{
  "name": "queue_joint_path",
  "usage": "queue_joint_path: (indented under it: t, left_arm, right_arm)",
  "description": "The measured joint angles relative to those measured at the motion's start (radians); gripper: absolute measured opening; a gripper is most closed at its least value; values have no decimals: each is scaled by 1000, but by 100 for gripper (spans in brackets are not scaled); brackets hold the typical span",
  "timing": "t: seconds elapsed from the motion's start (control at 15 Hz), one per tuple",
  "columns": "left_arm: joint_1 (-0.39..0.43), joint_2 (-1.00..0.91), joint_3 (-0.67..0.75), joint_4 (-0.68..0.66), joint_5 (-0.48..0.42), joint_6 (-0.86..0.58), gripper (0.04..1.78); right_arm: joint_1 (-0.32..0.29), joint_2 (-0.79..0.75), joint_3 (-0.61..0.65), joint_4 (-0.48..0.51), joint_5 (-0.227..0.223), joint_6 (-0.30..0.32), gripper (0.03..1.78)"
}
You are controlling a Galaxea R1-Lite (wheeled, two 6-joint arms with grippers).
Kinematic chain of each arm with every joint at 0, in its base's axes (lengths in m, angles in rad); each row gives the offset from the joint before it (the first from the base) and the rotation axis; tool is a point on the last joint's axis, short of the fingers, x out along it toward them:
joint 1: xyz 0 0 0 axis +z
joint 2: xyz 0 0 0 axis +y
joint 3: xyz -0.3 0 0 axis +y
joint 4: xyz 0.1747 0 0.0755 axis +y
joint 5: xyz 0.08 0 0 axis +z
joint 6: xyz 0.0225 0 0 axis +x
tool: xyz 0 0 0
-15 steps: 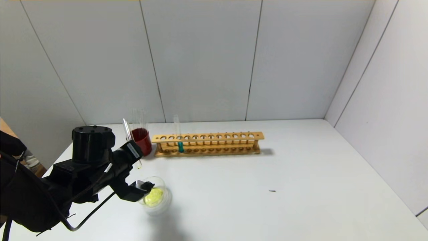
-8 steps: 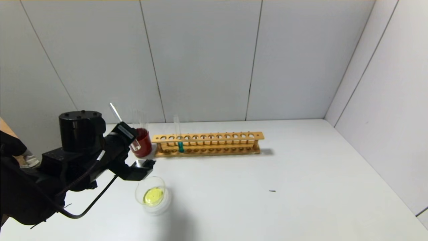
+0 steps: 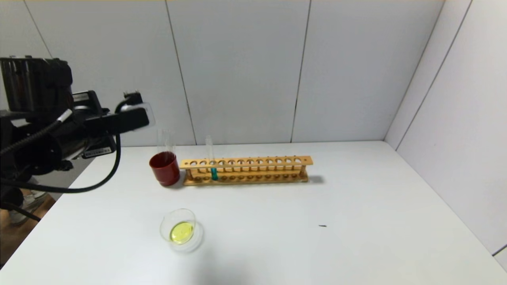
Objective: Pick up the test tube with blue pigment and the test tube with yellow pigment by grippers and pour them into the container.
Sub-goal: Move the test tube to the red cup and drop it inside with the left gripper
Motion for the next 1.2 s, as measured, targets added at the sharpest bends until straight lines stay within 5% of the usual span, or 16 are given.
queue_joint_path:
  t: [0.13,0.33,0.53,0.73,1.2]
  left_arm:
    - [35,-11,-135,208,-79,-262,31]
    - [100,-10,-267,448,-387,-650,31]
    - [178,18,-285,384,-671,-894,31]
    - [279,72,-250,274,-893,-929,31]
    - [311,276,-225,66,-961,-940,31]
  right_arm:
    - [0,0,0,0,0,0,175]
    - [0,0,0,0,0,0,175]
    - [0,0,0,0,0,0,175]
    - [0,0,0,0,0,0,175]
    - [0,0,0,0,0,0,175]
